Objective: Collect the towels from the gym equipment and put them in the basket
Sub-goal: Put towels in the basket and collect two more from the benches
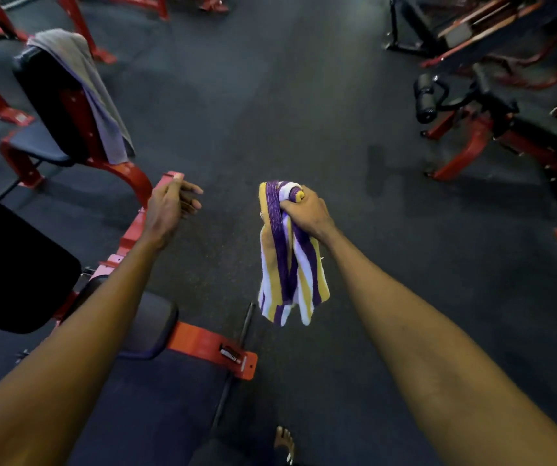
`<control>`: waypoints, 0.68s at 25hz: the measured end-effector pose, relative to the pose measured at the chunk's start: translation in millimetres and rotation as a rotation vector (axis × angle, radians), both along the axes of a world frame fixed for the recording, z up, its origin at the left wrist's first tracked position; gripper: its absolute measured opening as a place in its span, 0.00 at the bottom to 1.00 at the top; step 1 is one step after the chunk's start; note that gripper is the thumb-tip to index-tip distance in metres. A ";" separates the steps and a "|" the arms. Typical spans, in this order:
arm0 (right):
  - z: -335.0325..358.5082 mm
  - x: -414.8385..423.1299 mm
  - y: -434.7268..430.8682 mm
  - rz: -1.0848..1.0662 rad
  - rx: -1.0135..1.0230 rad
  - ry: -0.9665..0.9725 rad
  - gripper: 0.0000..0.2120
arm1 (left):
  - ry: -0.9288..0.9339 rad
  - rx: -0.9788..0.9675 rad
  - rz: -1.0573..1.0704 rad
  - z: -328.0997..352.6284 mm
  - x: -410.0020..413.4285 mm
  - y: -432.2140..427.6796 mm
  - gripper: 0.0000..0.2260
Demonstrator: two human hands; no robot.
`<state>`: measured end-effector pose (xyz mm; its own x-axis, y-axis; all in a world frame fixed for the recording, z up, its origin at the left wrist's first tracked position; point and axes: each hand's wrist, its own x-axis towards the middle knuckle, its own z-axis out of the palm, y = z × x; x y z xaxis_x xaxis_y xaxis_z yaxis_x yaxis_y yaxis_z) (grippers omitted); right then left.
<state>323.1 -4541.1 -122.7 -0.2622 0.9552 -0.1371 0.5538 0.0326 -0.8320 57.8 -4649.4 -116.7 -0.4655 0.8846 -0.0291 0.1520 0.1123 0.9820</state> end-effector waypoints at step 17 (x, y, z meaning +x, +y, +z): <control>37.4 -105.7 331.1 0.200 0.039 0.023 0.09 | -0.062 0.008 0.278 -2.7 -84.7 286.5 0.16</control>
<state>217.5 -4210.0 -85.3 -0.4499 0.8882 -0.0931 0.5139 0.1723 -0.8404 -27.0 -4362.9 -119.4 -0.6877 0.7236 -0.0590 0.0560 0.1339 0.9894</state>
